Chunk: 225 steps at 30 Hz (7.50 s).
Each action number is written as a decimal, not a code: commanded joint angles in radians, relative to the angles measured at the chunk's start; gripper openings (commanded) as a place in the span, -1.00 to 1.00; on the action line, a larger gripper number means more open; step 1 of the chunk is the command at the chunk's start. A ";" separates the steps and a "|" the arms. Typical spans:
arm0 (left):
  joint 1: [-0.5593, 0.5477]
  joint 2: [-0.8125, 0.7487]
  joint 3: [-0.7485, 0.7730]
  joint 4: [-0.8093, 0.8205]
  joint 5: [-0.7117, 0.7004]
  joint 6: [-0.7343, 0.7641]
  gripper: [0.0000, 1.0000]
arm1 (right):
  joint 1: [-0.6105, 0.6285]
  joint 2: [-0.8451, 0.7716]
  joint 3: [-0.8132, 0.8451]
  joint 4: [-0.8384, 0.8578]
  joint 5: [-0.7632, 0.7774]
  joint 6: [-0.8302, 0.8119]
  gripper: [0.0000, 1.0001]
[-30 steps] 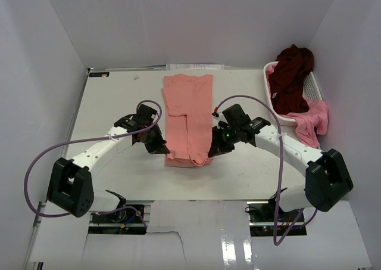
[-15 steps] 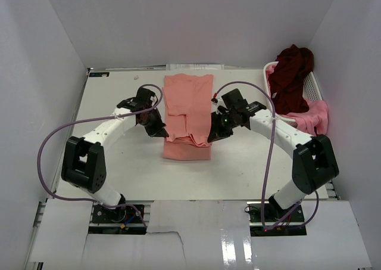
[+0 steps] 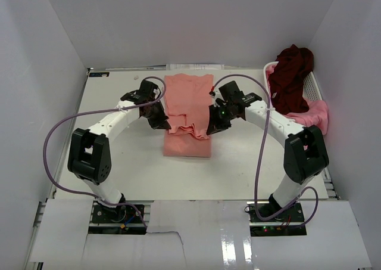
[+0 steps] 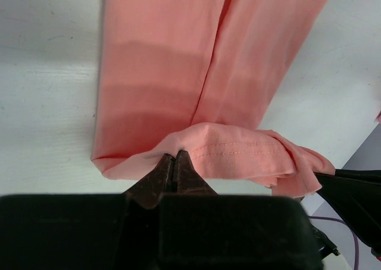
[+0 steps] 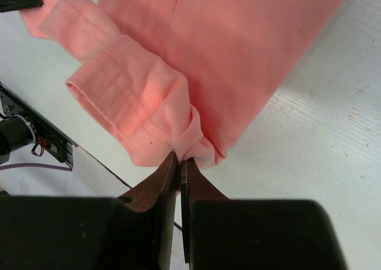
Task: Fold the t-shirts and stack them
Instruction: Fold the folded rectangular tshirt in 1/3 of the way
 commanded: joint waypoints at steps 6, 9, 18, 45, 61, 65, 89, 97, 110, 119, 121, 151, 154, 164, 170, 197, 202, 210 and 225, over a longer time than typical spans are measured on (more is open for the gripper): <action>0.004 0.034 0.093 -0.008 -0.032 0.024 -1.00 | -0.022 0.052 0.104 -0.032 0.016 -0.045 -0.85; 0.004 0.050 0.110 -0.011 -0.035 0.026 -1.00 | -0.029 0.075 0.138 -0.038 0.020 -0.053 -0.85; 0.004 0.093 0.137 -0.013 -0.043 0.027 -1.00 | -0.056 0.144 0.218 -0.058 0.017 -0.071 -0.84; 0.043 0.205 0.228 0.015 -0.052 0.037 -1.00 | -0.086 0.334 0.394 -0.079 0.036 -0.080 -0.83; 0.043 0.279 0.298 0.013 -0.059 0.050 -1.00 | -0.106 0.378 0.411 -0.070 0.036 -0.083 -0.83; 0.043 0.296 0.315 0.013 -0.063 0.052 -1.00 | -0.108 0.406 0.428 -0.070 0.036 -0.085 -0.83; 0.050 0.322 0.321 0.013 -0.070 0.049 -1.00 | -0.128 0.503 0.548 -0.081 0.022 -0.077 -0.71; 0.064 0.285 0.302 0.057 -0.067 0.015 -0.91 | -0.132 0.512 0.592 -0.078 0.027 -0.060 -0.39; 0.093 0.282 0.394 0.096 -0.030 -0.025 0.07 | -0.134 0.498 0.643 -0.064 0.044 -0.022 -0.12; 0.093 0.175 0.316 0.176 -0.007 -0.019 0.39 | -0.134 0.363 0.430 0.092 -0.073 0.003 -0.12; 0.093 0.132 0.256 0.221 0.043 0.010 0.37 | -0.134 0.305 0.350 0.155 -0.131 0.024 -0.12; 0.029 -0.014 -0.441 1.013 0.479 0.103 -1.00 | -0.028 0.538 0.296 0.591 -0.386 0.220 -0.85; 0.021 0.029 -0.441 1.053 0.485 0.103 -1.00 | -0.028 0.576 0.298 0.617 -0.397 0.228 -0.85; -0.026 0.169 -0.539 1.176 0.387 0.136 -1.00 | -0.028 0.673 0.281 0.652 -0.375 0.213 -0.85; -0.037 0.156 -0.639 1.226 0.361 0.145 -1.00 | -0.040 0.690 0.290 0.649 -0.371 0.202 -0.85; -0.074 0.058 -0.740 1.263 0.361 0.139 -1.00 | -0.135 0.825 0.803 0.444 -0.401 0.172 -0.85; -0.091 0.049 -0.719 1.265 0.352 0.115 -1.00 | -0.132 0.548 0.611 0.390 -0.362 0.092 -0.41; -0.098 0.028 -0.686 1.260 0.358 0.076 -1.00 | -0.129 0.082 0.014 0.261 -0.236 -0.010 0.88; -0.100 0.003 -0.674 1.216 0.332 0.086 -1.00 | -0.131 -0.229 -0.610 0.439 -0.297 0.177 0.96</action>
